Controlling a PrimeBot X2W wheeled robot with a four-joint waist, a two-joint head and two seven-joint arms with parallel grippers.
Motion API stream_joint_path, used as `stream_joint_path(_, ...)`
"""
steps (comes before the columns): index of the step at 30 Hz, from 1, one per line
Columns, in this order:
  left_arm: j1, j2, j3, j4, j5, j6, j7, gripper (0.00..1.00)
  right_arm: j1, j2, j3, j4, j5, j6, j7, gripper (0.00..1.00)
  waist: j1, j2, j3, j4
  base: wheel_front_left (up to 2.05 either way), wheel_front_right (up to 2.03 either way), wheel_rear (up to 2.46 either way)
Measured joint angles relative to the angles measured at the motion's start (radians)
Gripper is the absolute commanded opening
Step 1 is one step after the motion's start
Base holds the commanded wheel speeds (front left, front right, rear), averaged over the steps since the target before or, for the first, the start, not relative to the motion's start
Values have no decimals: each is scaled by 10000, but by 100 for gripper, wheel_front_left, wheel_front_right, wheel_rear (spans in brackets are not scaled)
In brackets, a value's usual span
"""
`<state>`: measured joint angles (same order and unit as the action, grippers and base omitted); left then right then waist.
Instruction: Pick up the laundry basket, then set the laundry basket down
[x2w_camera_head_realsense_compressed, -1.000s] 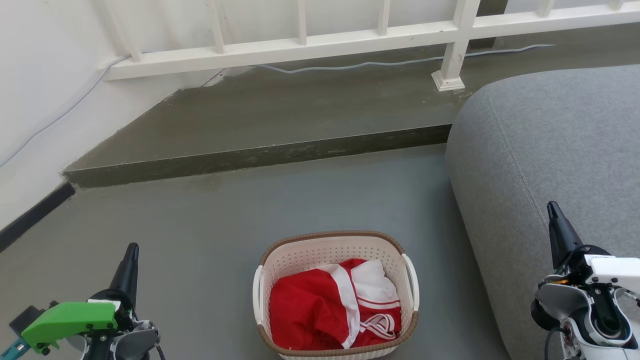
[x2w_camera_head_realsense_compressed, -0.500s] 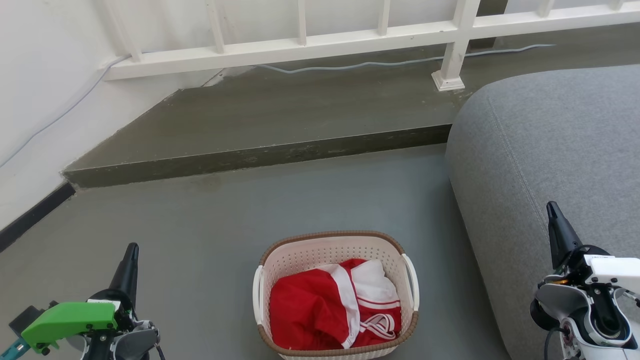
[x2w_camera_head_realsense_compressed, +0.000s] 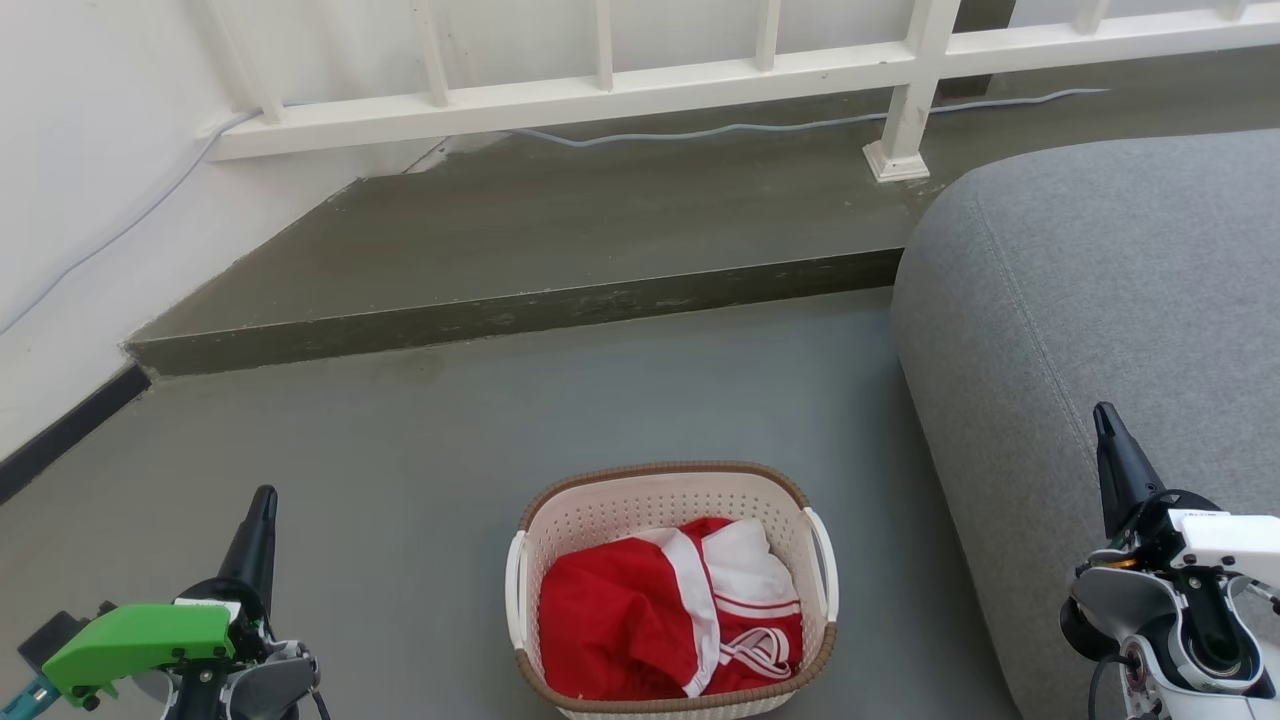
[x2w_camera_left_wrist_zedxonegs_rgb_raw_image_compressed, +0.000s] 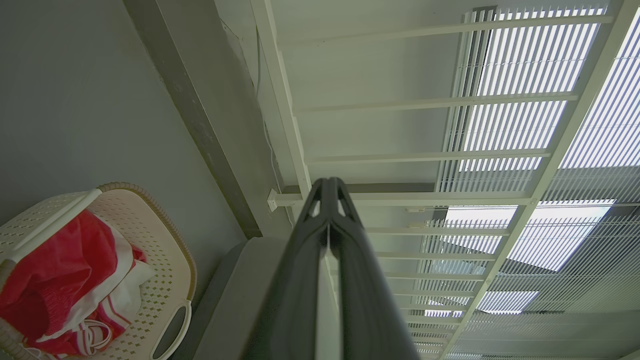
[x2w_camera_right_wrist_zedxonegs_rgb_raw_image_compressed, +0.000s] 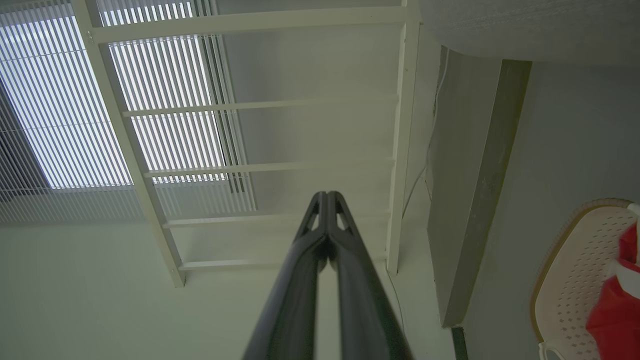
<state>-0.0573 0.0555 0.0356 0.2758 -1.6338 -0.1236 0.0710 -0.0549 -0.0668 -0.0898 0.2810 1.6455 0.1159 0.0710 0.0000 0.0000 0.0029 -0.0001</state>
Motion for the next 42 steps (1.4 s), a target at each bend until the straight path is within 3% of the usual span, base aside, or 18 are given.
stream_joint_path(42,0,-2,19,-6,0,0,73,0,-1,8,-15,-8,0,13,4,0,0,0,1,0,0,0,0)
